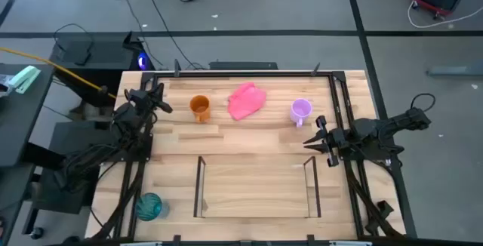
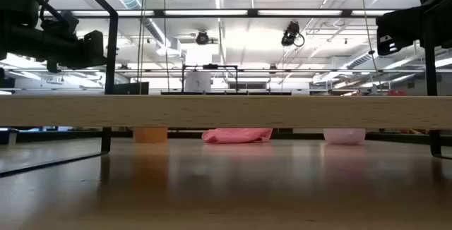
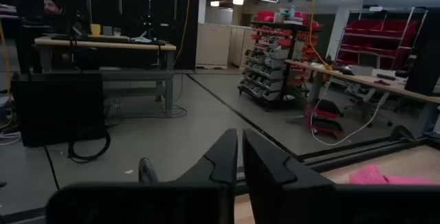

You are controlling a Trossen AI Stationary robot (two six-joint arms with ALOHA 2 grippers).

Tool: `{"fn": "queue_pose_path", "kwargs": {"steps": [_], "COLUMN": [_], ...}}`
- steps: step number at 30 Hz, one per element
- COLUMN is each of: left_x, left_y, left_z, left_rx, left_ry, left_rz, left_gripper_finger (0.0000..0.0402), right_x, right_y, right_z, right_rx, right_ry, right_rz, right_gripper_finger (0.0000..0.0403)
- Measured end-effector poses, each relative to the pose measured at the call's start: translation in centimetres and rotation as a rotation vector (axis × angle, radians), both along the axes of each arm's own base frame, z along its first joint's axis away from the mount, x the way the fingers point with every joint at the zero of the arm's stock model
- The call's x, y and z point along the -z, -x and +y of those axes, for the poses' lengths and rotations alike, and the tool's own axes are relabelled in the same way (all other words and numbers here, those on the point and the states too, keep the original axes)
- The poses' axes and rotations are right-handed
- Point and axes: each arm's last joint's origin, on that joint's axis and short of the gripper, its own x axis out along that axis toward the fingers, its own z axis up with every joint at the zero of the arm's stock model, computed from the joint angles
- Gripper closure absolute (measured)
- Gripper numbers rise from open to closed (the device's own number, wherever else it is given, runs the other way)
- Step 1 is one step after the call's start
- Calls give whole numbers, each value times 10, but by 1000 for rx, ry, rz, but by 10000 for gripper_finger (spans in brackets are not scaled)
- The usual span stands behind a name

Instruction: Stack small to large cups/mugs on shelf

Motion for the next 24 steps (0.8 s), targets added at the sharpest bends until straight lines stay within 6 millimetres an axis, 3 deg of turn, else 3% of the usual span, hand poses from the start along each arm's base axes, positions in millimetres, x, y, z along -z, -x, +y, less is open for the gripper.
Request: {"fn": "queue_pose_path", "kwargs": {"steps": [24], "left_x": [0], "left_y": [0], "left_z": [0], "left_rx": [0], "left_ry": [0], "left_rz": [0], "left_gripper_finger": [378], "right_x": [0], "right_y": [0], "right_z": [0], "right_rx": [0], "right_ry": [0], "right_rz": [0], "right_gripper_finger": [345]}}
